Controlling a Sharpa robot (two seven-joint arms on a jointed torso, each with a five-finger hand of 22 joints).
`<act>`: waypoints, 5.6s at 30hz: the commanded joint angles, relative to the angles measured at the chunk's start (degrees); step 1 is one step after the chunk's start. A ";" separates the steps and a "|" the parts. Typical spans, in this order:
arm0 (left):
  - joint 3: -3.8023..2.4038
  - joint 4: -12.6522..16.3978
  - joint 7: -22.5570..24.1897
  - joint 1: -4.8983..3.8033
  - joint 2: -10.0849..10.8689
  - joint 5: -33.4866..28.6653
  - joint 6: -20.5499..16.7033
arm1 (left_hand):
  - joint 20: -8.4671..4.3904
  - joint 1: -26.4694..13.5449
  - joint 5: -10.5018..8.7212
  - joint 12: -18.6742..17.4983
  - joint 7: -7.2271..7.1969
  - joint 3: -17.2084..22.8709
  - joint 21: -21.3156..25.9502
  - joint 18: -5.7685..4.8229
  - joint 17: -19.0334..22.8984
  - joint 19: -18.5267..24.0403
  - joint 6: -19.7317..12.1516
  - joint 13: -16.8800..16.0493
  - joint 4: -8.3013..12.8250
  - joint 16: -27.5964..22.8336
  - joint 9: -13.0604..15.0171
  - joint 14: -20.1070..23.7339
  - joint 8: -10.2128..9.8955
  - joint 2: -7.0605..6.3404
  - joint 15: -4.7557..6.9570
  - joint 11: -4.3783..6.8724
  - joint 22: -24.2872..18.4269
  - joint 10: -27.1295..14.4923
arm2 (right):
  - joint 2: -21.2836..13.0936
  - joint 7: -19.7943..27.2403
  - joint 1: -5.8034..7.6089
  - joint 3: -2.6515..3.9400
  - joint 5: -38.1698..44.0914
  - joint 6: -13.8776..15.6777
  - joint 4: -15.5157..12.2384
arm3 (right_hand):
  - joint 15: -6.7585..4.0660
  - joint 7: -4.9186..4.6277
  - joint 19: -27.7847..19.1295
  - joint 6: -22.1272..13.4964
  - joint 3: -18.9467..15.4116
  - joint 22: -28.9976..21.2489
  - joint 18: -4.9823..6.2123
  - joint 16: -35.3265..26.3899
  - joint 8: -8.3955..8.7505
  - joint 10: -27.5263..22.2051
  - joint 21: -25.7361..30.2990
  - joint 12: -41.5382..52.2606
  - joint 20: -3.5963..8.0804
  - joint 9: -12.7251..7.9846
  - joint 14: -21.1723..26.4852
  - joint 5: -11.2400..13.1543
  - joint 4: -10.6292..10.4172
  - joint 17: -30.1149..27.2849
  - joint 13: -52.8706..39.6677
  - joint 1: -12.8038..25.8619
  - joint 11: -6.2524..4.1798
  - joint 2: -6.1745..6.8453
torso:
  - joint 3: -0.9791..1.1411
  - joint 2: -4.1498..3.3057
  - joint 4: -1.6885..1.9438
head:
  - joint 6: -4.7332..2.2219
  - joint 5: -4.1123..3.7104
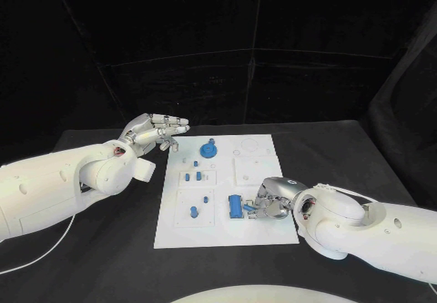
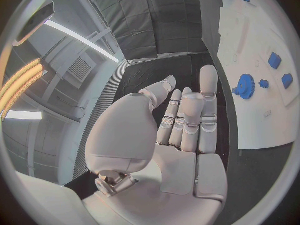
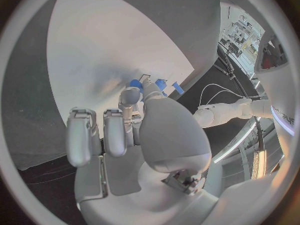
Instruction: Assemble the parts on the task board
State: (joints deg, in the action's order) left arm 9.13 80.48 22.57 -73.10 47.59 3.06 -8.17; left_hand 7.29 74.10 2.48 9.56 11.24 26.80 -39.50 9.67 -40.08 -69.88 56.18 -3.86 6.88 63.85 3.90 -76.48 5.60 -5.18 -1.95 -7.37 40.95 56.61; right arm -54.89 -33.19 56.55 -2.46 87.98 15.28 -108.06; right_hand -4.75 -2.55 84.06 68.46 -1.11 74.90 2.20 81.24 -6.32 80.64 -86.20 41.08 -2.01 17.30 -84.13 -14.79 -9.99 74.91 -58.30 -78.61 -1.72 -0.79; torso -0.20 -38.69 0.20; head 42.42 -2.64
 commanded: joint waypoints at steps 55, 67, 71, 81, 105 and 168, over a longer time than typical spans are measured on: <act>-0.04 0.04 -0.16 -0.09 -0.11 -0.18 0.62 | 0.10 0.26 0.34 0.44 0.08 -0.22 0.28 0.79 0.18 0.32 -0.33 0.06 0.08 0.05 -0.05 0.56 0.01 0.60 0.04 -0.14 -0.14 -0.62 | -0.14 -0.74 0.06 -0.01 -3.72 1.32 -0.01 | 0.01 -0.43 2.00 1.33 -2.00 10.49 -0.71 0.23 -0.34 1.33 0.30 -1.14 0.20 -0.70 -3.66 1.78 -6.62 4.14 -0.32 19.22 0.47 5.54 | -0.01 0.00 -0.04 | 0.04 -0.40; -0.04 0.02 -0.24 -0.09 -0.16 -0.18 0.64 | 0.11 0.19 0.34 0.49 0.12 -0.30 0.30 0.79 0.25 0.33 -0.37 0.05 0.04 0.05 -0.05 0.59 0.00 0.57 0.03 -0.16 -0.15 -0.69 | -0.93 -0.48 0.06 -0.01 -3.13 2.23 -0.41 | 0.07 -0.48 1.88 1.12 -4.34 10.35 -0.65 -0.05 -0.50 1.10 0.48 -1.35 0.12 -0.70 -3.64 3.05 -6.36 3.88 -0.35 18.82 0.53 4.38 | -0.01 -0.01 0.01 | -0.09 -0.56; -0.04 -0.01 -0.25 -0.08 -0.18 -0.18 0.66 | 0.11 0.19 0.34 0.49 0.12 -0.30 0.30 0.79 0.25 0.33 -0.37 0.05 0.04 0.05 -0.05 0.59 0.00 0.57 0.03 -0.16 -0.15 -0.69 | -1.57 0.06 0.05 -0.01 -3.60 1.95 -0.62 | 0.04 -0.48 1.85 0.91 -4.32 10.32 -0.64 -0.17 -0.58 0.94 0.54 -1.42 0.13 -0.73 -3.64 2.12 -4.54 3.78 -0.40 13.69 0.53 3.53 | 0.04 0.00 -0.02 | -0.27 -0.45; -0.03 -0.05 -0.25 -0.08 -0.26 -0.18 0.68 | 0.12 0.18 0.35 0.52 0.13 -0.33 0.31 0.79 0.25 0.33 -0.42 0.05 0.05 0.08 -0.06 0.59 -0.02 0.56 0.02 -0.17 -0.16 -0.76 | -2.13 0.70 0.05 -0.01 -4.32 1.05 -0.30 | 0.10 -0.61 1.72 0.64 -5.07 10.18 -0.59 -0.48 -0.59 0.60 0.73 -2.15 0.09 -0.86 -3.60 3.48 -1.91 3.49 -0.02 7.87 0.57 2.86 | -0.03 0.00 -0.01 | -0.38 -0.53; -0.01 -0.06 -0.30 -0.08 -0.11 -0.18 0.60 | 0.13 0.27 0.35 0.59 0.12 -0.31 0.33 0.79 0.48 0.34 -0.46 0.04 0.10 0.00 -0.06 0.67 -0.02 0.63 0.01 -0.17 -0.18 -0.86 | -2.12 4.65 0.05 0.00 -4.94 5.55 0.53 | 0.21 -0.75 1.24 0.35 -9.31 9.65 -0.41 -1.27 -0.62 0.32 1.32 -3.37 -0.01 -1.08 -3.44 5.84 -3.02 2.61 0.73 8.51 0.73 3.04 | 0.05 0.10 -0.06 | -0.54 -0.51; -8.95 9.16 7.19 12.75 -2.94 -3.16 -35.42 | -7.29 -57.93 -2.48 -9.56 -11.24 -21.85 39.50 -9.67 40.08 60.34 -43.42 3.86 -6.88 -63.85 -3.90 64.12 -5.60 5.18 1.95 7.37 -40.95 -43.17 | 10.21 62.96 3.62 2.46 -87.95 28.78 18.15 | 4.75 2.55 -72.06 -55.81 1.11 -74.90 -2.20 -81.24 6.32 -66.69 86.20 -41.08 2.01 -17.30 69.89 14.79 9.99 -74.91 58.30 59.84 1.72 0.79 | 0.20 7.51 -0.20 | -8.04 2.64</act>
State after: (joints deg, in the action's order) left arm 0.32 89.21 28.40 -60.38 44.57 -2.23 -37.71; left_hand 3.34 22.22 0.21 0.38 0.64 6.79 -0.46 2.52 -0.20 -13.08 17.49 -0.08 -0.01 1.64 0.08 -16.97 0.22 -0.02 -0.30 -0.50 4.77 18.45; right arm -44.61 27.51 60.07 -0.02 2.98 39.19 -89.53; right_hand 0.28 -0.34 16.30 17.09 -1.10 5.28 3.06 0.25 -0.22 18.80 -0.43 0.41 -2.86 0.11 -19.25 -0.36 0.01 0.11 -0.09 -25.34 0.69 -0.05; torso -0.02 -31.20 0.00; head 34.39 0.01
